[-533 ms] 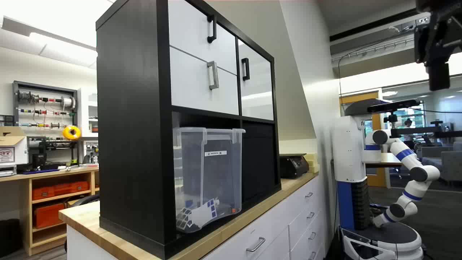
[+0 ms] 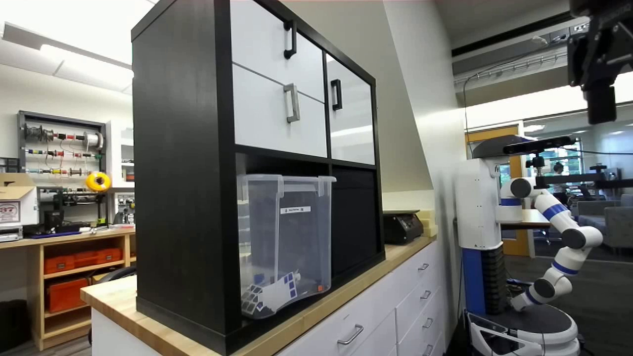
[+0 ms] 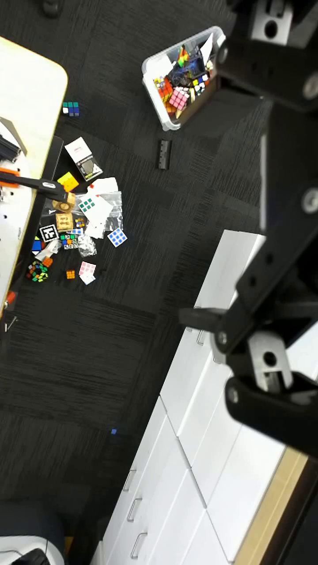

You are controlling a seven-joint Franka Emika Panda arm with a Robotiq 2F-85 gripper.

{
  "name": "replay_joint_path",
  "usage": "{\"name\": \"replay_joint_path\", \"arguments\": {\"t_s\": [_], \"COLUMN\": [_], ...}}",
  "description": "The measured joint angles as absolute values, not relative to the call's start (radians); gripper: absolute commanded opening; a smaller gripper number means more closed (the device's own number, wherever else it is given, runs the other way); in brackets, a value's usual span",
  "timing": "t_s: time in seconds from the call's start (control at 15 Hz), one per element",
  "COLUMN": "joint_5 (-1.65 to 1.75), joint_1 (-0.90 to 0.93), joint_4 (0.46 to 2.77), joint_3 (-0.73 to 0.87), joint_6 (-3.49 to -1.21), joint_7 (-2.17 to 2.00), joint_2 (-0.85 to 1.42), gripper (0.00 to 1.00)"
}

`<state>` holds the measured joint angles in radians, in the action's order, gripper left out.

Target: Pull out the clear storage bin from underneath the cabinet

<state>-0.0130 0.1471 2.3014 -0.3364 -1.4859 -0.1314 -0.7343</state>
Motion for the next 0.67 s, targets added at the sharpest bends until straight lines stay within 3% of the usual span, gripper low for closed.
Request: {"name": "replay_joint_path", "arguments": {"t_s": [0.67], "joint_5": [0.049], "joint_1": [0.147], "joint_4": [2.298], "joint_3": [-0.306], "joint_6": [-1.503], "joint_7": [-0.124], "joint_2": [-0.73], "gripper": [1.0]}}
